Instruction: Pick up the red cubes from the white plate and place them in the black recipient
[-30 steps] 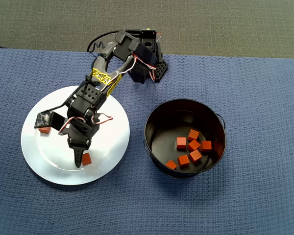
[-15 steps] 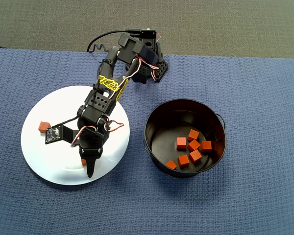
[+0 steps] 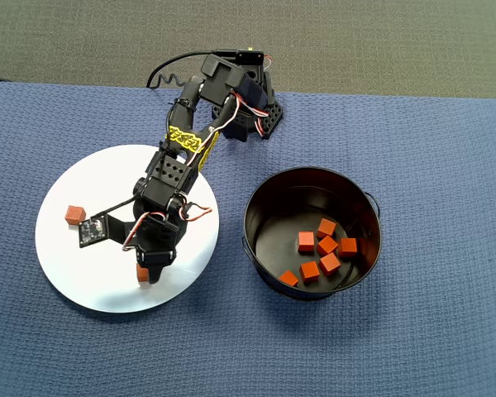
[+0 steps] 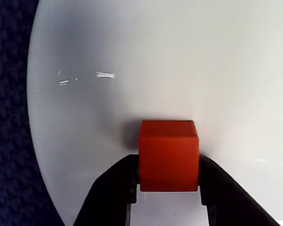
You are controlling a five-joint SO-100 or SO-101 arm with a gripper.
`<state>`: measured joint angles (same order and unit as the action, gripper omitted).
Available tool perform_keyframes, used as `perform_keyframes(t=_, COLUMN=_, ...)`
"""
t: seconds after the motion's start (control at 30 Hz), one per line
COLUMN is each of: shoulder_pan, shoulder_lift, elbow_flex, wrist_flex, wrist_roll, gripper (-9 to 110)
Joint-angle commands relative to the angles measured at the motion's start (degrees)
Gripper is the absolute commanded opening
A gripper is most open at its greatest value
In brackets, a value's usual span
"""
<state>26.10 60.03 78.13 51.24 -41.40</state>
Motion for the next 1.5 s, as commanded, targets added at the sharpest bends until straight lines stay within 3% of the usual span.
perform_keyframes(t=0.0, shoulder_pan=-0.79, shoulder_lift=4.48, elbow_flex=0.09, wrist_flex=-0.44, wrist_roll=1.32, gripper=0)
perform_keyframes(t=0.33, shoulder_pan=1.14, shoulder_lift=25.22, elbow_flex=7.03, wrist_flex=3.78, wrist_roll=7.29, gripper=0)
perform_keyframes(t=0.6, shoulder_pan=-0.79, shoulder_lift=49.83, elbow_flex=20.13, wrist_flex=7.56, wrist_roll=21.01, gripper=0)
perform_keyframes(t=1.07, shoulder_pan=-34.8, shoulder_lift=71.02, elbow_flex=30.5, wrist_flex=7.91, wrist_roll=35.24, gripper=0)
perform_keyframes(t=1.1, shoulder_pan=-38.58, shoulder_lift=71.37, elbow_flex=31.64, wrist_flex=7.73, wrist_roll=34.37, gripper=7)
perform_keyframes(t=1.17, shoulder_pan=-44.65, shoulder_lift=71.81, elbow_flex=31.99, wrist_flex=11.43, wrist_roll=28.83, gripper=44)
perform_keyframes(t=1.2, shoulder_pan=-45.53, shoulder_lift=71.54, elbow_flex=30.41, wrist_flex=14.5, wrist_roll=26.63, gripper=49)
perform_keyframes(t=1.27, shoulder_pan=-42.54, shoulder_lift=71.54, elbow_flex=28.21, wrist_flex=16.79, wrist_roll=23.47, gripper=50)
perform_keyframes(t=1.47, shoulder_pan=-15.64, shoulder_lift=67.41, elbow_flex=23.64, wrist_flex=16.79, wrist_roll=15.56, gripper=34)
